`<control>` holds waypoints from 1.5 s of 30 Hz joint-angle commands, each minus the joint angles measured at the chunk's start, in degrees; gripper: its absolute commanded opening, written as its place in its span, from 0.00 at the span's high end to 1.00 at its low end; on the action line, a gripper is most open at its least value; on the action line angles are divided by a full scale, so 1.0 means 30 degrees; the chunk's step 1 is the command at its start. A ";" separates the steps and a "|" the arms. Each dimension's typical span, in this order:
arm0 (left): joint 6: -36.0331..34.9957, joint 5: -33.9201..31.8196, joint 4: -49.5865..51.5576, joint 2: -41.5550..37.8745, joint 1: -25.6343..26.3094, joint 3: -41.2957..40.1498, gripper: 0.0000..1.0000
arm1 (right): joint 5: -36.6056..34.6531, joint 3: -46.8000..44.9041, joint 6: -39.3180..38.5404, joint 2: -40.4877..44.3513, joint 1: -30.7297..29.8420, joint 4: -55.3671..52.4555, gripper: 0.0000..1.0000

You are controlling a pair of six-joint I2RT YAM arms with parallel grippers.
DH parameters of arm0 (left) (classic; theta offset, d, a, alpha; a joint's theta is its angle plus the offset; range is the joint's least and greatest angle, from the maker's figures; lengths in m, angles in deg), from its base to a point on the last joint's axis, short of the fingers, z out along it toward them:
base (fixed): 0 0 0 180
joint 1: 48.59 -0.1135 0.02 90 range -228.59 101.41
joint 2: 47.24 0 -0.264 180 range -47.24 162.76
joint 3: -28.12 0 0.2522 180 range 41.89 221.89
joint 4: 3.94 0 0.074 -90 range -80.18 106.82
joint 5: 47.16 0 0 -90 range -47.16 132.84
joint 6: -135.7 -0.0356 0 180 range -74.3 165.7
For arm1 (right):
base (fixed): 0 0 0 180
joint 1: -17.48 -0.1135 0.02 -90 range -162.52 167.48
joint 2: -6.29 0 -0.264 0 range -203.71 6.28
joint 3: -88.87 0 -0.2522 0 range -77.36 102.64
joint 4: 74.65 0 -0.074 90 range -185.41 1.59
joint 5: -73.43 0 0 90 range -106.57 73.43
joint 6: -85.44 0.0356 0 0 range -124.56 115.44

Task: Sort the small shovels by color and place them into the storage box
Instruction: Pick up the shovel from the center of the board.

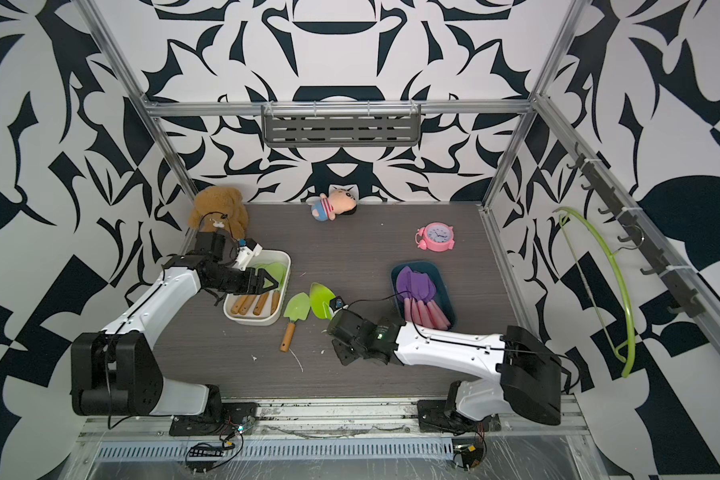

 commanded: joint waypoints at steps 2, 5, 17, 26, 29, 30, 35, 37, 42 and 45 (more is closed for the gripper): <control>-0.0536 0.3221 0.0059 -0.0541 -0.0035 -0.0402 0.25 | -0.2670 0.0441 -0.1643 -0.0022 -0.0443 0.3280 1.00; -0.0626 0.4881 0.0031 -0.0717 -0.0035 -0.0462 0.23 | -0.2592 0.0654 -0.1686 -0.0476 -0.0471 0.4324 1.00; -0.0311 0.6201 -0.0339 -0.0916 -0.0050 -0.0755 0.24 | -0.2534 0.3052 0.1196 -0.3361 -0.0316 0.4287 1.00; 0.0710 0.6822 -0.1148 -0.1087 -0.0057 -0.1167 0.27 | -0.0727 0.4725 0.4887 -0.5541 0.1155 0.5562 1.00; 0.1208 0.7172 -0.1456 -0.1097 0.0009 -0.1360 0.29 | -0.0125 0.4970 0.5450 -0.6015 0.1400 0.7028 1.00; 0.1496 0.7261 -0.1705 -0.1138 0.0046 -0.1457 0.30 | 0.0057 0.5114 0.5537 -0.6197 0.1485 0.7464 1.00; 0.2384 0.7444 -0.2351 -0.0872 0.0589 -0.1733 0.34 | 0.0642 0.5576 0.5626 -0.7017 0.1578 0.9861 1.00; 0.2934 0.7507 -0.2725 -0.0691 0.0795 -0.1817 0.37 | 0.1279 0.5655 0.5628 -0.7304 0.1606 1.0859 1.00; 0.4019 0.7079 -0.3380 -0.0195 0.1164 -0.1849 0.42 | 0.1817 0.5866 0.5612 -0.7873 0.1579 1.2580 1.00; 0.4043 0.6497 -0.3397 0.0042 0.1375 -0.1820 0.43 | 0.1828 0.6054 0.5665 -0.8112 0.1583 1.3220 1.00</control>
